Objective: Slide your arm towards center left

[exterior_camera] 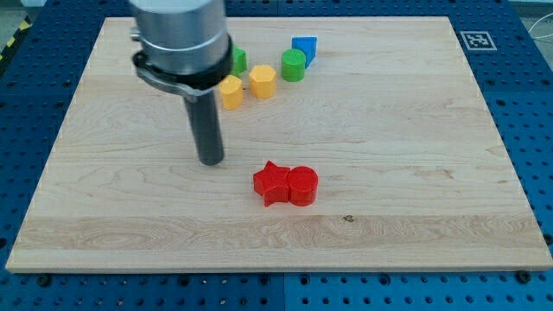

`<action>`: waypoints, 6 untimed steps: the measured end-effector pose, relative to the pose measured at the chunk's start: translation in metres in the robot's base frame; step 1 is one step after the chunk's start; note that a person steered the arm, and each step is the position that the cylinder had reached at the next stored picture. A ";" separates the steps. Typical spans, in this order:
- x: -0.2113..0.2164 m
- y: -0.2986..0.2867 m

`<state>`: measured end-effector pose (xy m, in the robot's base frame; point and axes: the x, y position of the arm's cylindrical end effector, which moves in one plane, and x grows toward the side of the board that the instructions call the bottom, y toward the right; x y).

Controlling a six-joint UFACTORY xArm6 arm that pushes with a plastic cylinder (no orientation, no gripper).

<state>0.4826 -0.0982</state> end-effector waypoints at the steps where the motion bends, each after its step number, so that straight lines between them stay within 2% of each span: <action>1: -0.001 -0.002; 3: -0.027 -0.067; 4: -0.056 -0.087; 5: -0.069 -0.086; 6: -0.075 -0.062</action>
<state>0.4072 -0.1605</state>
